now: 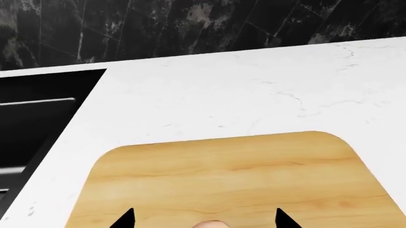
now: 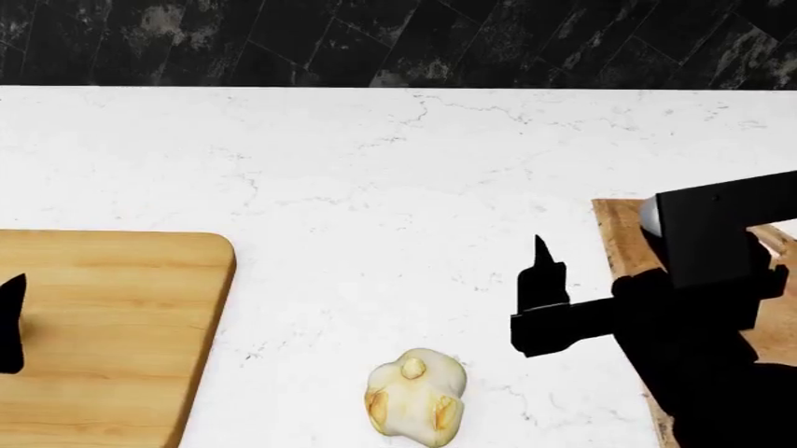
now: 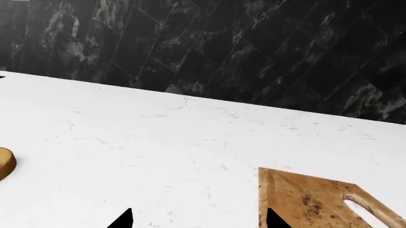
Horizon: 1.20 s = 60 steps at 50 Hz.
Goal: Place the apricot and the ginger on separate cutting boards.
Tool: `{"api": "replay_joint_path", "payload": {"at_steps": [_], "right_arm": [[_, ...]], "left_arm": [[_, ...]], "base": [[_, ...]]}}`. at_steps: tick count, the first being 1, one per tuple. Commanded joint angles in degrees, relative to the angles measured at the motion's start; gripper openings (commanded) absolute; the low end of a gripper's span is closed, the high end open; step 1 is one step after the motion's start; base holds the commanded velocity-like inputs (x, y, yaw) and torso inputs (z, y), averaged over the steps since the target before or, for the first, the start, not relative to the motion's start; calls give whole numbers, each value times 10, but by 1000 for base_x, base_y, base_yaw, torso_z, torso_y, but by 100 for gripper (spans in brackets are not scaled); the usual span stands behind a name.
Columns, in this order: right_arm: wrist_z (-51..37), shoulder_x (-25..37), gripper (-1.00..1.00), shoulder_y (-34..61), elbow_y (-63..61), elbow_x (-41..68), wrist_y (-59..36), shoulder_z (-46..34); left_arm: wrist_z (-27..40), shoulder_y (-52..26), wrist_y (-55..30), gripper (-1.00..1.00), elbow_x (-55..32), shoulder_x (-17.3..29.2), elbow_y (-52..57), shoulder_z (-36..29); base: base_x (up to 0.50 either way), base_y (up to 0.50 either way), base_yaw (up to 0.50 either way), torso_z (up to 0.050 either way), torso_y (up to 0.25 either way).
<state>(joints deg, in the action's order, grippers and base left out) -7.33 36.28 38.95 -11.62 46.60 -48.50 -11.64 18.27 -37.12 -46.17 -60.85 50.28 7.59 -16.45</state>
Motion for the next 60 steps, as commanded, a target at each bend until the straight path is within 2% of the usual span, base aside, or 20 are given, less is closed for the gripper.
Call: {"api": "replay_joint_path", "payload": {"at_steps": [1,4,8,11,16,18,26,30,41,60], "right_arm": [[-1,19,100,17,-46,41,-47,4],[-12,22,100,20,-61,67,-68,17],[-25,36,100,35,-102,130,-121,35],[-37,38,100,44,-119,204,-173,48],[-30,37,100,28,-142,214,-196,13],[-24,34,100,24,-149,216,-197,3],[3,29,100,15,-154,157,-191,-69],[0,25,100,24,-150,157,-202,-80],[11,0,100,34,-116,122,-194,-123],[29,-27,100,31,-57,66,-169,-189]], "left_arm": [[33,19,-2,100,-47,10,49,36],[55,43,0,100,-62,23,88,51],[109,85,-1,100,-143,64,170,117],[147,93,-11,100,-186,75,225,131],[171,74,-19,100,-224,82,248,138],[169,90,-14,100,-236,95,254,155],[171,58,-32,100,-227,84,241,128],[167,45,-44,100,-221,83,243,112],[160,78,-30,100,-218,88,245,123],[160,85,-25,100,-220,88,247,128]], "base": [[0,0,0,0,0],[0,0,0,0,0],[0,0,0,0,0],[0,0,0,0,0],[0,0,0,0,0],[0,0,0,0,0],[0,0,0,0,0],[0,0,0,0,0],[0,0,0,0,0],[0,0,0,0,0]]}}
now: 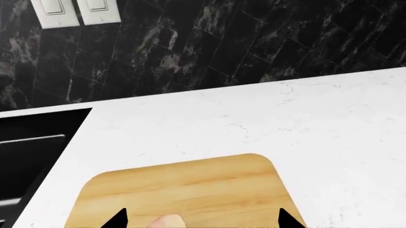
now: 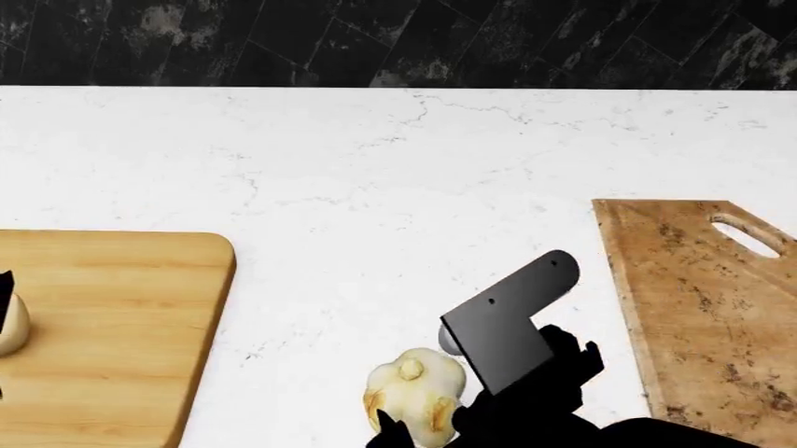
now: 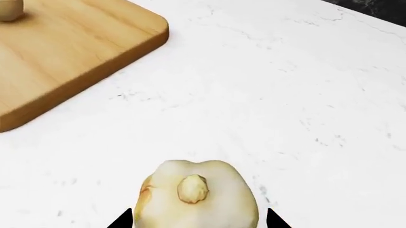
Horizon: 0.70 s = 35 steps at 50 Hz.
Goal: Place the apricot and the ginger on separate cutting boards.
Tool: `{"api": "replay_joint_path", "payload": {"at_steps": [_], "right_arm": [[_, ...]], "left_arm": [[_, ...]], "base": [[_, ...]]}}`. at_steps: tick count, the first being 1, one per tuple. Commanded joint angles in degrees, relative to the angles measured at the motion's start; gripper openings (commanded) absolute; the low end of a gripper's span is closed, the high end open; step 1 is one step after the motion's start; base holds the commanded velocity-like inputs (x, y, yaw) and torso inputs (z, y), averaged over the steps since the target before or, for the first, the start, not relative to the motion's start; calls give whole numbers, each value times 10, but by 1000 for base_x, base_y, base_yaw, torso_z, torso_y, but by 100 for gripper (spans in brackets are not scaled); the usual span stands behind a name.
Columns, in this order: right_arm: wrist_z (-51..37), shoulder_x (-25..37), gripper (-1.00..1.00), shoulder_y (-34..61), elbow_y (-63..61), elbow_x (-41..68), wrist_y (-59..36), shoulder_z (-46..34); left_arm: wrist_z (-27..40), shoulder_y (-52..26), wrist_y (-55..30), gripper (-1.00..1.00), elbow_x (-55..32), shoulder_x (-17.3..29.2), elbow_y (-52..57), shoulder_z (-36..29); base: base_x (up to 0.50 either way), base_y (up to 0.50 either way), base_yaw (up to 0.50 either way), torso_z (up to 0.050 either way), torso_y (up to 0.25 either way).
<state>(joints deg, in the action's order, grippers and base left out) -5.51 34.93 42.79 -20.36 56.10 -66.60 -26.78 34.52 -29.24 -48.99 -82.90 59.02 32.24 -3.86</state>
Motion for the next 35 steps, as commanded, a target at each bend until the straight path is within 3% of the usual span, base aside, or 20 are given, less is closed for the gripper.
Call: {"api": "replay_joint_path", "payload": {"at_steps": [1,12,13,35], "right_arm": [[11,-14,100,-8,35,-32,13,-39],[4,-15,100,-18,31,-33,20,-40],[-2,-14,-100,-18,24,-33,24,-33],[-45,-6,-100,42,56,-11,39,63]], "left_arm": [[-3,5,3,100,2,-2,0,0],[-6,10,7,100,6,-4,1,0],[-6,15,8,100,5,-1,2,3],[-8,7,8,100,11,-9,-2,-5]], "base": [[0,0,0,0,0],[0,0,0,0,0],[0,0,0,0,0],[0,0,0,0,0]]}}
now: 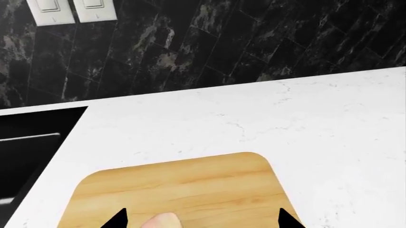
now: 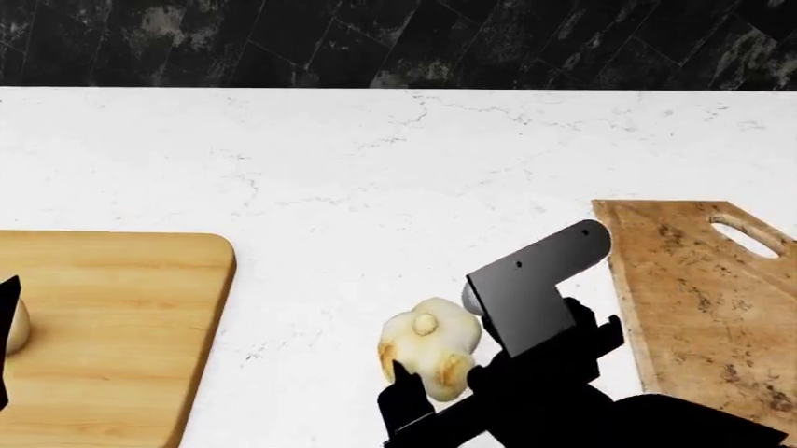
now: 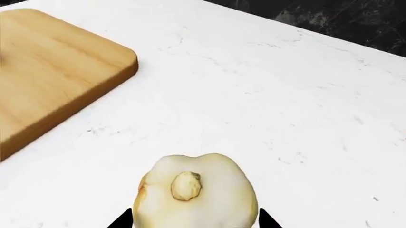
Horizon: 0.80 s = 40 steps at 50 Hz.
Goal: Place the apricot and the ginger on separate cutting boards.
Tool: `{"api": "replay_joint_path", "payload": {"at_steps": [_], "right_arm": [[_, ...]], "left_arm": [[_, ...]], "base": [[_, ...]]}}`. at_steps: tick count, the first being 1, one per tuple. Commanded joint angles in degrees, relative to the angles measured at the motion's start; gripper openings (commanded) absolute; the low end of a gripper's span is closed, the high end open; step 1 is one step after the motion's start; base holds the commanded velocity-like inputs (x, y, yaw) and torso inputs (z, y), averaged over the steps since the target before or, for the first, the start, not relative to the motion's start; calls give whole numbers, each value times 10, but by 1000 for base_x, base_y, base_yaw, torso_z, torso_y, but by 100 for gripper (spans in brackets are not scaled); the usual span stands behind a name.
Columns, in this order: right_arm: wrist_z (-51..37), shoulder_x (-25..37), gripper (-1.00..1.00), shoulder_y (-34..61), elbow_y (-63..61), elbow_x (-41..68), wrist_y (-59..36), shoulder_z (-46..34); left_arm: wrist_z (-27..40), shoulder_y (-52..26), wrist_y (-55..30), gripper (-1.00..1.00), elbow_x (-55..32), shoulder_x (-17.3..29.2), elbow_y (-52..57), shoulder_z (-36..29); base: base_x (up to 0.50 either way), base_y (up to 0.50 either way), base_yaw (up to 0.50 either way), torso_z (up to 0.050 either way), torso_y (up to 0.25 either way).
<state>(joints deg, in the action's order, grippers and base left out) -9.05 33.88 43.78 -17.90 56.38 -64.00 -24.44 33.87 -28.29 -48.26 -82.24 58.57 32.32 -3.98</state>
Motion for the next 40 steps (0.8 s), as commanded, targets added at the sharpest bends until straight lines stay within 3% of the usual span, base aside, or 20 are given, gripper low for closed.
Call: {"api": "replay_joint_path", "payload": {"at_steps": [1,29,40], "right_arm": [[-11,5,-100,35,36,-19,18,41],[-7,43,-100,60,207,-103,106,81],[-2,55,-100,68,302,-160,155,72]], "left_arm": [[-2,-5,0,100,5,-6,-3,-6],[-3,6,4,100,-7,8,4,8],[1,-15,-2,100,1,-7,-5,-10]], "base": [[0,0,0,0,0],[0,0,0,0,0],[0,0,0,0,0]]}}
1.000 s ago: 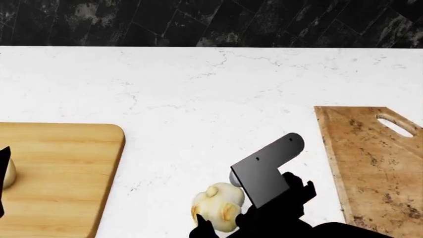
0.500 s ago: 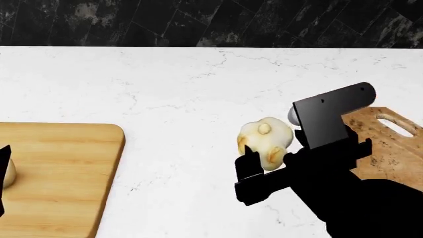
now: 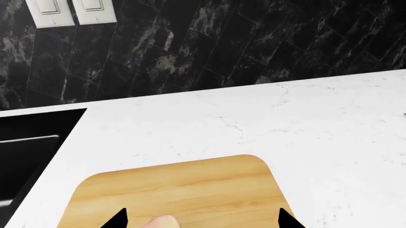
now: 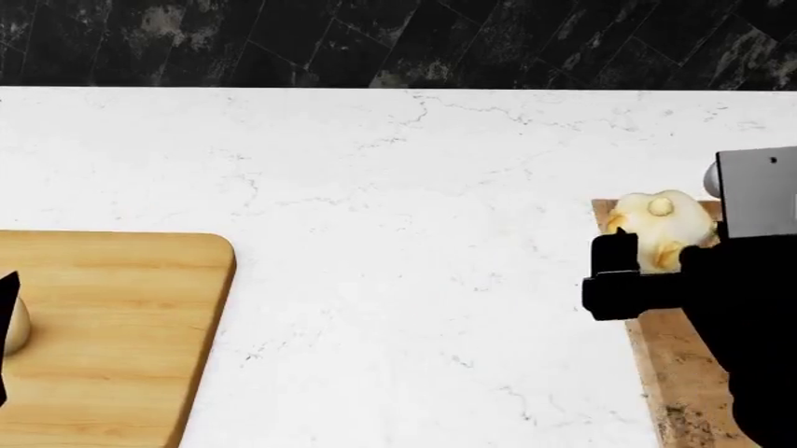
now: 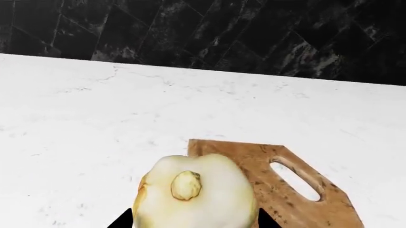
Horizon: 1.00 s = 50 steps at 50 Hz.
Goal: Place the apricot and the ginger on separate cutting boards.
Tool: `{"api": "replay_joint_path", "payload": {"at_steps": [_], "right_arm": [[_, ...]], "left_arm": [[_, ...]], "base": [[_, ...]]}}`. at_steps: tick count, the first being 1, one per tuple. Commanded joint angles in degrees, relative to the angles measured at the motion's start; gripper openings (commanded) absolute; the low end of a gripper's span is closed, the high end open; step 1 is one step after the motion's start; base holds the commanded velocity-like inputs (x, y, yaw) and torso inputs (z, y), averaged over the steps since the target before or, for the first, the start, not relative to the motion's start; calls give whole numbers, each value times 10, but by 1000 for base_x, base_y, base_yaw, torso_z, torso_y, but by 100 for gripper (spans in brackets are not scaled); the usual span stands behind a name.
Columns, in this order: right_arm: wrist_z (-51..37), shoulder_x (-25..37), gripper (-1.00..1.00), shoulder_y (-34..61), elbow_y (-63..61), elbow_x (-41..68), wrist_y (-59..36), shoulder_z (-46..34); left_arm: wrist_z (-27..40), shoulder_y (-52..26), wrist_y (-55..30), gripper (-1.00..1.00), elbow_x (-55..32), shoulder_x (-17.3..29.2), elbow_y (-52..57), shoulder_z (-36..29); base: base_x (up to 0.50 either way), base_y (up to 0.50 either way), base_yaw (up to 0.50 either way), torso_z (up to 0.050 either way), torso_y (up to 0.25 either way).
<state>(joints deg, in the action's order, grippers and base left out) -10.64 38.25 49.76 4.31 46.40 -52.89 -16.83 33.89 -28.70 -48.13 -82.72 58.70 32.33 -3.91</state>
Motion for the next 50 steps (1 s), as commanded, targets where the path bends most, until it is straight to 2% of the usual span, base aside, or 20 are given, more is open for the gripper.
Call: {"api": "replay_joint_path", "payload": {"at_steps": [1,32,33,50], "right_arm": [[14,12,-100,10,86,-64,48,-5],[17,21,-100,-23,121,-66,56,-2],[17,21,100,-22,120,-65,56,-1],[-1,30,100,-1,79,-54,43,16]], "left_arm": [[-1,-8,-2,100,6,-6,-4,-8],[-4,1,2,100,4,-3,-2,-4],[-4,-2,1,100,5,-6,-4,-8],[1,-10,-2,100,-1,-5,-3,-10]], "base": [[0,0,0,0,0],[0,0,0,0,0],[0,0,0,0,0],[0,0,0,0,0]]}}
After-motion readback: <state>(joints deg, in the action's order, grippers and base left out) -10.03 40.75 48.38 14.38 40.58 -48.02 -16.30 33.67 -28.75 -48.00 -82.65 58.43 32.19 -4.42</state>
